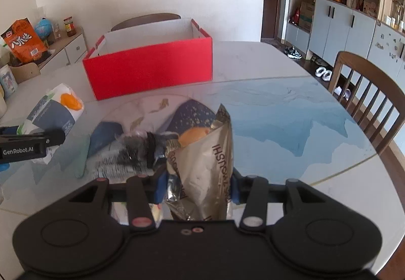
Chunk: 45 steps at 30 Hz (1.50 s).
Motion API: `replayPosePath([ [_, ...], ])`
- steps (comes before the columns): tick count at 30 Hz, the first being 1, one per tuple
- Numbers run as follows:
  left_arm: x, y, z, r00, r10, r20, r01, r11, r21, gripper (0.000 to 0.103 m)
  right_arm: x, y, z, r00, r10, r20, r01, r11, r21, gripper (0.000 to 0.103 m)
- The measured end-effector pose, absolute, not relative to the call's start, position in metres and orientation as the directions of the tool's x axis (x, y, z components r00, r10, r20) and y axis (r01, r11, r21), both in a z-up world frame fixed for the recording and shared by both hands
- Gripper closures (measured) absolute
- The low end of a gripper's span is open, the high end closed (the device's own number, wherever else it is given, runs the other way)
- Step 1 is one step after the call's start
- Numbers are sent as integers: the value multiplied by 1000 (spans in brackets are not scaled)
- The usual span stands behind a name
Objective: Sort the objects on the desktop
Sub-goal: 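Lift the tissue pack and foil bag with both grippers over the red box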
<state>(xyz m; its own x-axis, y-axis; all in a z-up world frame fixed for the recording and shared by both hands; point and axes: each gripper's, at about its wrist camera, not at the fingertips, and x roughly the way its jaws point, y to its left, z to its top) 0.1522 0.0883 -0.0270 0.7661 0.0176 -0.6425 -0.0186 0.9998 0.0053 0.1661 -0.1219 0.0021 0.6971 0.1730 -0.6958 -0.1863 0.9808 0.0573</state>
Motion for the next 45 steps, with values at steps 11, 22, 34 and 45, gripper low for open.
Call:
replayPosePath([
  [11,163,97,2,776,-8,-631,1,1000,-11,19,184,-114,30,711,169,-682,-173,983,64,57],
  [22,175,90,17,772,10,-635,-24,1000,-14,19,219,-109,47,676,258,-690,-266,959,98,57],
  [34,197,75,47,767,48,-640,-79,997,-20,19,267,-108,82,641,382,-666,-422,900,110,57],
  [45,237,67,58,744,77,-664,-135,990,-36,19,317,-102,94,613,424,-666,-493,864,97,57],
])
